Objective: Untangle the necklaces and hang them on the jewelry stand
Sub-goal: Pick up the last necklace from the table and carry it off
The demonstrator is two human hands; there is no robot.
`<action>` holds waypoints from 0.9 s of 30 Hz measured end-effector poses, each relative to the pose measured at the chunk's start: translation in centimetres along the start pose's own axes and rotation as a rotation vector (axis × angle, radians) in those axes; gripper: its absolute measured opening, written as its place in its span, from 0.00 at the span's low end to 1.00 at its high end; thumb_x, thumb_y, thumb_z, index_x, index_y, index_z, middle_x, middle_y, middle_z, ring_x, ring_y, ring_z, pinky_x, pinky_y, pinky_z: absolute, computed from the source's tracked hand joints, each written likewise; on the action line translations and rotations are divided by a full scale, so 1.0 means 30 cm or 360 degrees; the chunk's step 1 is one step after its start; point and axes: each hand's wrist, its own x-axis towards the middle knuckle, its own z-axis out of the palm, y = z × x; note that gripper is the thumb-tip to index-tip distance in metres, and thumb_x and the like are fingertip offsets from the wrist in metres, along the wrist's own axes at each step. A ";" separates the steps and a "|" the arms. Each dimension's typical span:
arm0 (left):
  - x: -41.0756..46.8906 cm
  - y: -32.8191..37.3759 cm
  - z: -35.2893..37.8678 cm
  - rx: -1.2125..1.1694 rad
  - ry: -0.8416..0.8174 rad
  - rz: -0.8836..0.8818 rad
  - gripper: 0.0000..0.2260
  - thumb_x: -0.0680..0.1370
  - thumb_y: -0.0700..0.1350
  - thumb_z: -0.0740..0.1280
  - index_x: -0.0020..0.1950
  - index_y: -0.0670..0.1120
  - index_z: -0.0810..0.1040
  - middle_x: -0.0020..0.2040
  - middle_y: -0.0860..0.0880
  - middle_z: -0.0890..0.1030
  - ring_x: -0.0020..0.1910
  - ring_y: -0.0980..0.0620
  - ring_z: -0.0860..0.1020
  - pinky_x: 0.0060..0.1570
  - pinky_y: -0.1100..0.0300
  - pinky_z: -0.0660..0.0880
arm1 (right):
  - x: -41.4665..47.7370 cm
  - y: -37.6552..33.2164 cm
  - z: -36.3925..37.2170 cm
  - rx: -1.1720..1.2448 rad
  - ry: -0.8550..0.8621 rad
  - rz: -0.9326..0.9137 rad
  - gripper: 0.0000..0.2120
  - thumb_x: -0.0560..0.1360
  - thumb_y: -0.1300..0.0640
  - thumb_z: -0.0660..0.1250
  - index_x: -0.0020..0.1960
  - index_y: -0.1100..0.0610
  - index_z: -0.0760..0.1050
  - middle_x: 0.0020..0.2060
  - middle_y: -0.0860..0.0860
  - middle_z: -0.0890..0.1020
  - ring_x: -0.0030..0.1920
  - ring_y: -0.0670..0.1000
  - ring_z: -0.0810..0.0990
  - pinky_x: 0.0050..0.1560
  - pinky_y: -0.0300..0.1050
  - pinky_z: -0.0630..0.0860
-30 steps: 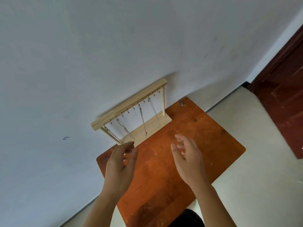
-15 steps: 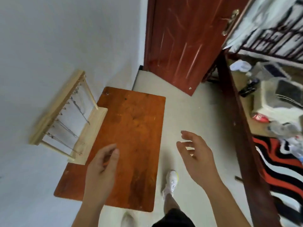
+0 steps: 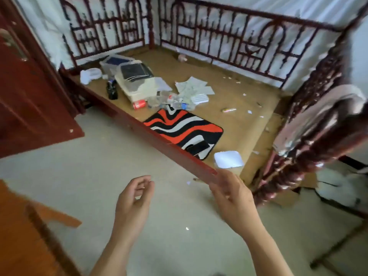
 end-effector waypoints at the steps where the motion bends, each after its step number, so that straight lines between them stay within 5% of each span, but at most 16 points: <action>1: -0.009 0.051 0.112 0.0021 -0.0104 0.0062 0.08 0.72 0.57 0.66 0.49 0.64 0.80 0.51 0.54 0.83 0.53 0.53 0.81 0.58 0.45 0.77 | -0.003 0.059 -0.094 0.0049 0.0119 0.0043 0.16 0.78 0.52 0.68 0.65 0.44 0.73 0.53 0.40 0.79 0.51 0.40 0.80 0.50 0.34 0.76; 8: -0.201 0.240 0.986 0.0147 -0.0903 0.0328 0.06 0.79 0.49 0.68 0.53 0.58 0.80 0.53 0.56 0.82 0.52 0.59 0.80 0.58 0.53 0.77 | -0.099 0.568 -0.676 0.0028 0.0689 0.0360 0.18 0.78 0.50 0.66 0.68 0.48 0.73 0.54 0.42 0.79 0.51 0.43 0.81 0.51 0.46 0.80; 13: -0.414 0.327 1.481 0.0324 -0.1446 0.0460 0.07 0.79 0.44 0.68 0.57 0.51 0.79 0.50 0.51 0.81 0.46 0.59 0.80 0.39 0.73 0.74 | -0.258 0.835 -0.984 -0.0039 0.0987 0.0738 0.19 0.79 0.54 0.68 0.69 0.50 0.73 0.56 0.46 0.79 0.52 0.46 0.81 0.54 0.50 0.80; 17: -0.507 0.393 1.769 0.0416 -0.1756 0.0605 0.08 0.78 0.47 0.68 0.57 0.54 0.78 0.50 0.54 0.81 0.48 0.64 0.78 0.47 0.73 0.72 | -0.337 0.966 -1.182 0.0011 0.1237 0.0956 0.19 0.79 0.51 0.67 0.69 0.48 0.72 0.58 0.45 0.78 0.51 0.40 0.80 0.54 0.41 0.78; 24: -0.574 0.349 2.286 0.0619 -0.2037 0.0640 0.08 0.79 0.47 0.68 0.58 0.52 0.78 0.50 0.55 0.81 0.47 0.63 0.78 0.42 0.75 0.71 | -0.352 1.228 -1.389 -0.0016 0.1463 0.1284 0.20 0.80 0.48 0.66 0.71 0.46 0.70 0.58 0.44 0.78 0.51 0.38 0.79 0.55 0.40 0.78; 27: -0.645 0.355 2.459 0.0719 -0.2249 0.0553 0.09 0.79 0.49 0.67 0.59 0.52 0.77 0.51 0.54 0.79 0.51 0.58 0.78 0.50 0.63 0.76 | -0.378 1.302 -1.474 -0.0035 0.1524 0.1440 0.21 0.80 0.47 0.67 0.72 0.47 0.69 0.58 0.45 0.78 0.52 0.41 0.80 0.56 0.42 0.78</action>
